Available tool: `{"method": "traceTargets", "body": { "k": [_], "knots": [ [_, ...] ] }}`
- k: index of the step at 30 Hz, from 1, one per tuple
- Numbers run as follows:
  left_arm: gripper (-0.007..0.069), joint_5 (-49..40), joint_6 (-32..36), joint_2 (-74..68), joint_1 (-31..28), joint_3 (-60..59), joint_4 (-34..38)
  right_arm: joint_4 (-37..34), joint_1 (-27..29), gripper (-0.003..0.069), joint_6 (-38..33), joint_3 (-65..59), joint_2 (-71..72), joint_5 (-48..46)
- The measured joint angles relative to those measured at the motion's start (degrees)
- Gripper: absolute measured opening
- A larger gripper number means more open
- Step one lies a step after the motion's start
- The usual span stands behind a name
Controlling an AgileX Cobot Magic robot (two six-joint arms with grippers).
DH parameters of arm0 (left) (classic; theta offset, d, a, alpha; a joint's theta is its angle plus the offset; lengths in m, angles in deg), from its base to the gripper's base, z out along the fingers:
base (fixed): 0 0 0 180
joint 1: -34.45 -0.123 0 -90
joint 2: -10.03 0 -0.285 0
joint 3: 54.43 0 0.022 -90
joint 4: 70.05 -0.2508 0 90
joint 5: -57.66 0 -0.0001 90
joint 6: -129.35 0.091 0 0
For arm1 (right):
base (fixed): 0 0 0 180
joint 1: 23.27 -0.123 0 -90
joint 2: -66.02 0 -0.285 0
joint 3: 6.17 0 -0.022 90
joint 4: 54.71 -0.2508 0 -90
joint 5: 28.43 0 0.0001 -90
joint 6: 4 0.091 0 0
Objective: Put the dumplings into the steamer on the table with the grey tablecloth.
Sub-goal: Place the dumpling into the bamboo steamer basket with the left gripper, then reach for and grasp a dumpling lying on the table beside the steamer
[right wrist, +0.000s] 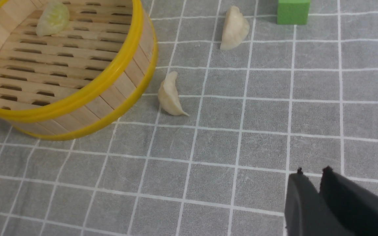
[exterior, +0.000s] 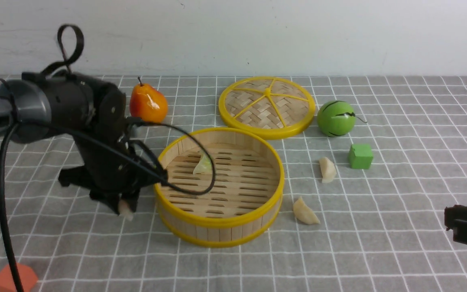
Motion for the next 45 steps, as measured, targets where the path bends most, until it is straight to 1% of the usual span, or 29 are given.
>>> {"method": "traceTargets", "body": {
  "k": [2, 3, 7, 12, 15, 17, 18, 19, 20, 22, 23, 25, 26, 28, 29, 30, 34, 35, 37, 39, 41, 43, 45],
  "knots": [
    [0.0176, 1.4, 0.1, 1.2, 1.7, 1.6, 0.4, 0.0, 0.0, 0.0085, 0.0, -0.2, -0.9, 0.4],
    [0.0176, 3.8, 0.2, 2.0, 4.0, 2.8, 0.5, 0.0, 0.0, 0.0086, 0.0, -0.3, -2.0, 0.8],
    [0.0176, 10.7, 0.3, -0.6, 8.1, 3.3, -0.6, -0.4, 0.0, 0.0094, 0.0, -0.4, -4.8, 1.0],
    [0.0177, 12.1, 0.3, -5.9, 8.6, 3.2, -3.2, -0.4, 0.0, 0.0098, -0.1, -0.4, -6.9, -0.2],
    [0.0232, 12.3, 0.3, -7.8, 8.6, 3.2, -3.7, -0.7, 0.0, 0.0106, -0.4, -0.4, -7.4, -2.4],
    [0.0304, 12.1, 0.4, -7.9, 8.6, 3.4, -3.3, -0.9, 0.0, 0.0113, -1.6, 0.1, -7.6, -5.2],
    [0.0319, 12.0, 0.4, -7.9, 8.6, 3.5, -3.2, -0.9, 0.0, 0.0114, -2.2, 0.3, -7.6, -6.0],
    [0.0371, 10.7, 0.4, -7.4, 8.6, 4.3, -2.9, -0.9, 0.0, 0.0124, -3.5, 1.6, -8.1, -9.6],
    [0.0396, 9.7, 0.4, -6.9, 8.6, 4.9, -2.8, -0.9, 0.0, 0.013, -3.8, 2.5, -8.4, -10.9],
    [0.0415, 8.4, 0.4, -5.8, 8.6, 5.5, -2.7, -1.0, 0.0, 0.0146, -3.8, 4.4, -9.4, -12.8],
    [0.0426, 6.7, 0.4, -3.8, 8.6, 6.4, -2.7, -1.5, 0.0, 0.0169, -3.8, 6.5, -10.7, -14.2],
    [0.0421, 5.2, 1.1, 0.1, 8.6, 7.0, -2.7, -2.1, 0.0, 0.0207, -3.8, 9.7, -13.0, -15.5],
    [0.0403, 4.1, 1.8, 3.7, 8.6, 7.1, -2.4, -2.6, 0.0, 0.0239, -3.8, 12.4, -15.3, -15.8],
    [0.0384, 3.3, 2.4, 6.4, 8.6, 7.1, -2.0, -2.8, 0.0, 0.026, -3.8, 14.3, -17.1, -15.9],
    [0.0341, 1.8, 2.9, 11.2, 8.6, 7.2, -1.1, -3.0, 0.0, 0.0286, -3.8, 17.5, -20.5, -16.2],
    [0.0308, 1.0, 3.1, 14.5, 8.6, 7.0, -0.4, -3.0, -0.2, 0.0297, -3.8, 19.5, -22.8, -16.5],
    [0.0171, 0.1, 4.8, 28.5, 8.6, 2.3, 1.7, -0.9, -1.9, 0.0314, -4.1, 28.2, -32.7, -16.7],
    [0.0151, 0.4, 5.0, 30.8, 8.6, 1.0, 1.7, -0.2, -2.2, 0.0315, -4.1, 29.2, -33.8, -16.8],
    [0.0081, 2.8, 5.4, 38.8, 8.6, -4.8, 0.6, 2.3, -2.4, 0.0327, -3.5, 35.9, -40.8, -17.0],
    [0.0044, 5.5, 5.4, 45.1, 8.6, -11.0, -1.8, 4.6, -2.4, 0.0343, -2.1, 40.7, -45.7, -17.8],
    [0.002, 7.8, 5.4, 49.8, 8.6, -16.5, -3.6, 6.3, -2.4, 0.0362, -0.4, 45.5, -50.5, -18.9],
    [-0.001, 11.2, 5.4, 58.4, 8.6, -27.4, -5.7, 9.3, -2.4, 0.0407, 2.0, 52.2, -57.2, -21.4],
    [-0.0014, 12.6, 5.4, 64.4, 8.6, -34.4, -6.3, 10.7, -2.4, 0.0444, 4.0, 57.4, -61.9, -23.3]
  ]
}}
